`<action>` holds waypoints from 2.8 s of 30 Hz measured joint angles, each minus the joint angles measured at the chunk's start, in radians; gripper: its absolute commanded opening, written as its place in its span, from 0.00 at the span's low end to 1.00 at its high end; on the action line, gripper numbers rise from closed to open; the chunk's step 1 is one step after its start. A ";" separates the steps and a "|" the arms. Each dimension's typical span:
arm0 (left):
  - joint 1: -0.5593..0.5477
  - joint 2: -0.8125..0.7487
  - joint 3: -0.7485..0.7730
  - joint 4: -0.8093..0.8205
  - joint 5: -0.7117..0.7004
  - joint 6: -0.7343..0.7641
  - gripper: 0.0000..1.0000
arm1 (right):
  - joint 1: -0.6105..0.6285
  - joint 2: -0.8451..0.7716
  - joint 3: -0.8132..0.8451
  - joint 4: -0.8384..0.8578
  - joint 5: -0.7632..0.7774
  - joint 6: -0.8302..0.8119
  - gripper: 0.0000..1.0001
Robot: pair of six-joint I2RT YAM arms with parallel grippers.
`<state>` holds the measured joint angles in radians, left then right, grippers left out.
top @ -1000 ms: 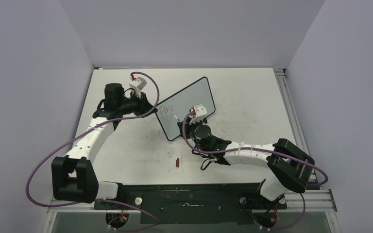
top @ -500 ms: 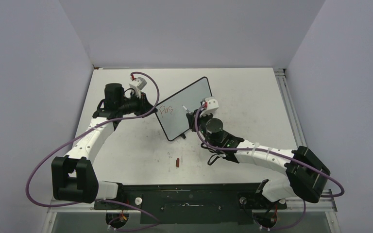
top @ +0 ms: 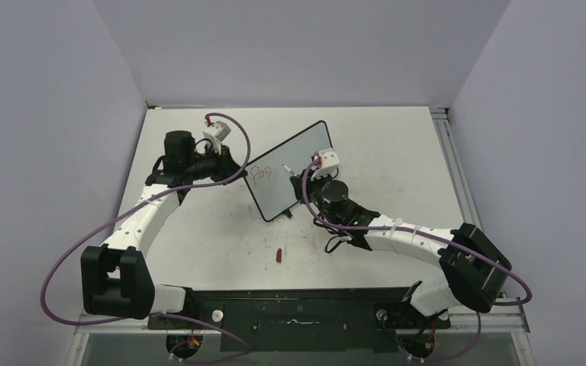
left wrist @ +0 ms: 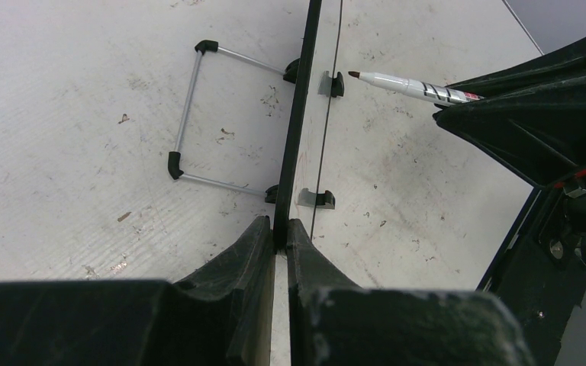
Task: Write a sentence on the whiteboard
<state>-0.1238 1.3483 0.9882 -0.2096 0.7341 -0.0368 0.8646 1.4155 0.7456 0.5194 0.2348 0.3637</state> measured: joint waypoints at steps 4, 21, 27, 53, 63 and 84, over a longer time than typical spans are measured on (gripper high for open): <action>0.000 0.000 0.000 0.000 0.000 0.000 0.00 | 0.000 0.023 0.017 0.010 -0.014 -0.006 0.05; 0.000 0.000 0.000 0.000 0.000 0.000 0.00 | 0.000 0.091 0.068 0.055 -0.041 -0.013 0.05; 0.000 0.001 0.000 -0.001 -0.001 0.000 0.00 | 0.000 0.104 0.073 0.063 -0.042 -0.013 0.05; 0.000 0.002 0.006 -0.011 -0.001 0.001 0.00 | 0.020 0.104 0.070 0.063 -0.033 -0.002 0.05; 0.000 0.002 0.006 -0.011 -0.002 0.001 0.00 | 0.022 0.104 0.033 0.066 -0.022 0.018 0.05; 0.000 0.002 0.006 -0.011 0.000 0.000 0.00 | 0.063 0.064 0.006 0.027 0.020 0.019 0.05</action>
<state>-0.1238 1.3502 0.9939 -0.2211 0.7341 -0.0364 0.9272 1.4799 0.7517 0.5468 0.2550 0.3824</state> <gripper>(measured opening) 0.068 0.161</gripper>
